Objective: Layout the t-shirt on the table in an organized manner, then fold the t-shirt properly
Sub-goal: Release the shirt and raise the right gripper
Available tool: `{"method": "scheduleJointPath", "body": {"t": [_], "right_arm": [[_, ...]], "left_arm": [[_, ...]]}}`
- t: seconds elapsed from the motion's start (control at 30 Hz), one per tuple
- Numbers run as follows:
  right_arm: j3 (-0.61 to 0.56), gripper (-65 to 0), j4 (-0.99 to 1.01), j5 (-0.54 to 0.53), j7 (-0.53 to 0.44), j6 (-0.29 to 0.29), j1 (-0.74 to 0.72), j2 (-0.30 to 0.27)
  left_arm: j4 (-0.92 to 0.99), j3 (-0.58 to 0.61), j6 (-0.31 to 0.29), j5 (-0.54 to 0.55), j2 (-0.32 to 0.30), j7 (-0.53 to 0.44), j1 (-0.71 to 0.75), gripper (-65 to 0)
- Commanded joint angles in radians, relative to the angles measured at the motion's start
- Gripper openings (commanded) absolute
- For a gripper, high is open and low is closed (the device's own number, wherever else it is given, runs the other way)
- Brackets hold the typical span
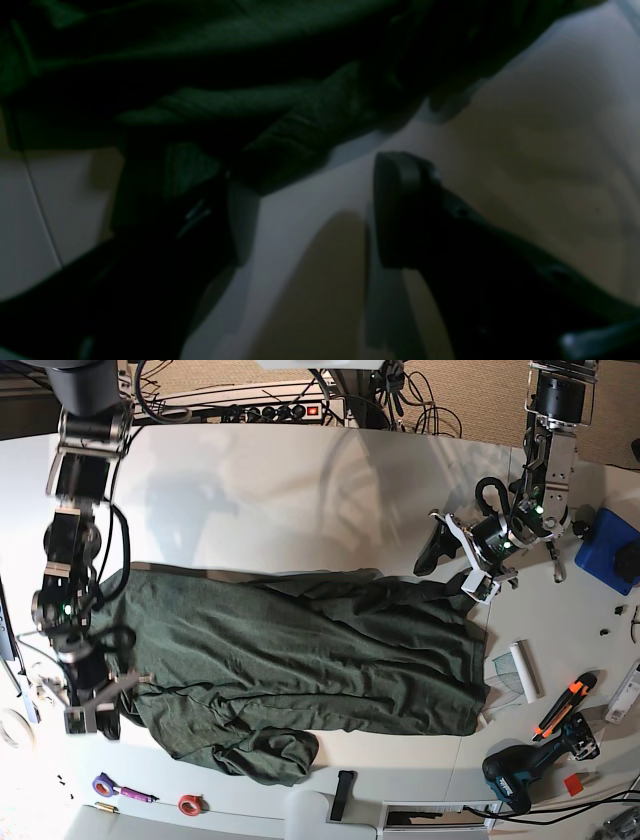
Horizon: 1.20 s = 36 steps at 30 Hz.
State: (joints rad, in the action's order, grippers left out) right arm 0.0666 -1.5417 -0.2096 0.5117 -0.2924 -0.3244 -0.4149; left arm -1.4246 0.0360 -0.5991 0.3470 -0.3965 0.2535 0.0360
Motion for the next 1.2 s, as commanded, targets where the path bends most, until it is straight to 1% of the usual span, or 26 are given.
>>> {"method": "scheduleJointPath", "body": {"t": [0.0, 0.07, 0.17, 0.4, 0.57, 0.87, 0.97, 1.17], "right_arm": [[0.017, -65.0, -0.039, -0.010, -0.024, 0.004, -0.006, -0.018], [0.030, -65.0, -0.079, -0.010, -0.006, 0.004, 0.036, -0.018], [0.034, -65.0, -0.136, -0.010, 0.040, 0.003, 0.095, -0.036], [0.035, -65.0, -0.307, -0.010, 0.132, 0.001, 0.245, -0.111], [0.035, -65.0, -0.402, -0.008, 0.159, 0.000, 0.350, -0.150], [0.075, -65.0, -0.430, -0.006, 0.202, -0.011, 0.502, -0.150], [0.125, -65.0, -0.429, -0.006, 0.204, -0.011, 0.552, -0.150], [0.277, -65.0, -0.427, -0.003, 0.211, -0.010, 0.630, -0.150]], "left_arm": [[-0.016, -0.006, -0.003, 0.015, -0.011, -0.027, -0.014, -30.5], [-0.016, -0.006, -0.003, 0.015, -0.011, -0.027, -0.013, -30.5], [-0.016, -0.006, -0.003, 0.015, -0.011, -0.026, -0.014, -30.5], [-0.016, -0.006, -0.003, 0.015, -0.011, -0.026, -0.014, -30.5], [-0.016, -0.006, -0.003, 0.015, -0.011, -0.028, -0.014, -30.5], [-0.016, -0.006, -0.002, 0.014, -0.011, -0.029, -0.014, -30.5], [-0.016, -0.006, -0.003, 0.015, -0.011, -0.029, -0.014, -30.5], [-0.016, -0.006, -0.003, 0.015, -0.011, -0.029, -0.014, -30.5]]}}
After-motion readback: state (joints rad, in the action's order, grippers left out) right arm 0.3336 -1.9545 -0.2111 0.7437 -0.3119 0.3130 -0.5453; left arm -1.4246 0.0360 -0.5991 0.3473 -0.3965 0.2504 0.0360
